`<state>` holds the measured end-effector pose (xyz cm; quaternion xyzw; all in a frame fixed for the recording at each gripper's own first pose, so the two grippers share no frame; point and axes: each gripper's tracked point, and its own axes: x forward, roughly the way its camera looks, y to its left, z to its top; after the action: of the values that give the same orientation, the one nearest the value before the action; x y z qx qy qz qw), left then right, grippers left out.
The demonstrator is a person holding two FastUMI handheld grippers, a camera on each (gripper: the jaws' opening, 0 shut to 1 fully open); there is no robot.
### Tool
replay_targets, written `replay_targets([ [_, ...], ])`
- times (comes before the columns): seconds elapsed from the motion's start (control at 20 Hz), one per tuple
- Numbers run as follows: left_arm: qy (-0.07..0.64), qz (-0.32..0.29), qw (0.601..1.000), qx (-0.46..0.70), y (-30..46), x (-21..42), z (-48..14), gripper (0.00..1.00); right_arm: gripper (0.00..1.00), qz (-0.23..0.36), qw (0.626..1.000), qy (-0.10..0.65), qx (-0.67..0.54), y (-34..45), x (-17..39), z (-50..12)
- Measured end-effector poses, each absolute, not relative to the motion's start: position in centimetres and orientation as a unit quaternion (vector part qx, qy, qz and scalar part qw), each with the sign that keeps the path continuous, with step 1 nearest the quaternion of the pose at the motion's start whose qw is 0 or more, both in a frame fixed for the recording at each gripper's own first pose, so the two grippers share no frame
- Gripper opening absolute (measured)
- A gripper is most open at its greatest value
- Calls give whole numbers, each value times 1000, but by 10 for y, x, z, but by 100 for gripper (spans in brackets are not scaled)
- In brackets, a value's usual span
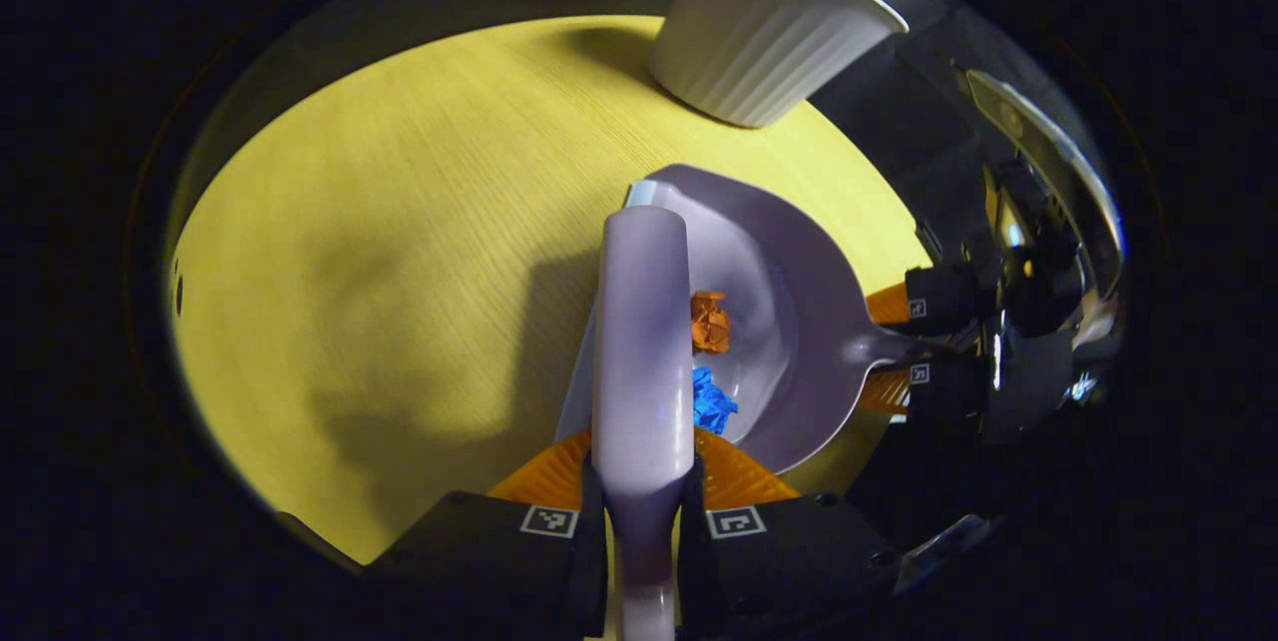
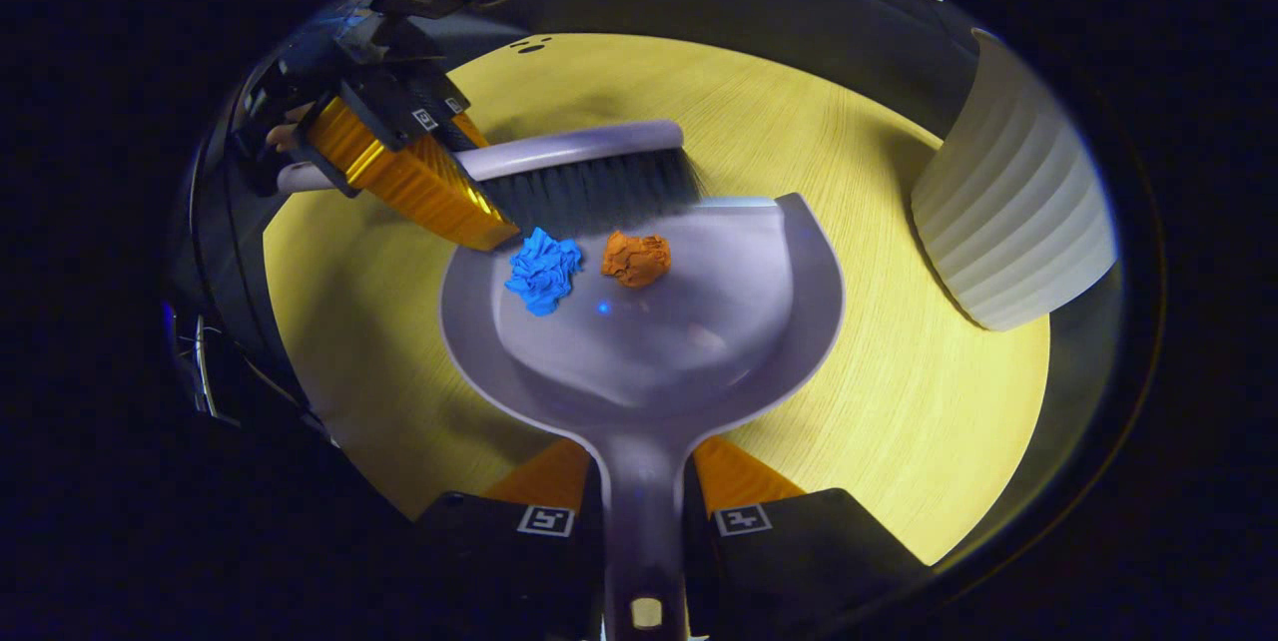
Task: Pick up the small broom and dustpan from the desktop, sweep the trash into the dustpan with the broom, and then empty the trash into the garbage bin.
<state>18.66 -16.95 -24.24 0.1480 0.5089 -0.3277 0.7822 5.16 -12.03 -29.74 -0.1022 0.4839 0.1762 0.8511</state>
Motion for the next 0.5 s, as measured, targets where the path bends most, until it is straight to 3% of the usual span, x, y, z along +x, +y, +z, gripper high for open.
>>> replay_targets([
  [0.25,470,-276,835,78,-136,184,-216,33,32,181,850,485,-97,-118,52,-294],
  [0.45,454,-229,861,23,-93,162,-221,32,40,183,852,480,-100,-119,50,-296],
  [0.5,453,-219,864,20,-76,158,-230,31,36,184,851,481,-101,-120,50,-295],
])
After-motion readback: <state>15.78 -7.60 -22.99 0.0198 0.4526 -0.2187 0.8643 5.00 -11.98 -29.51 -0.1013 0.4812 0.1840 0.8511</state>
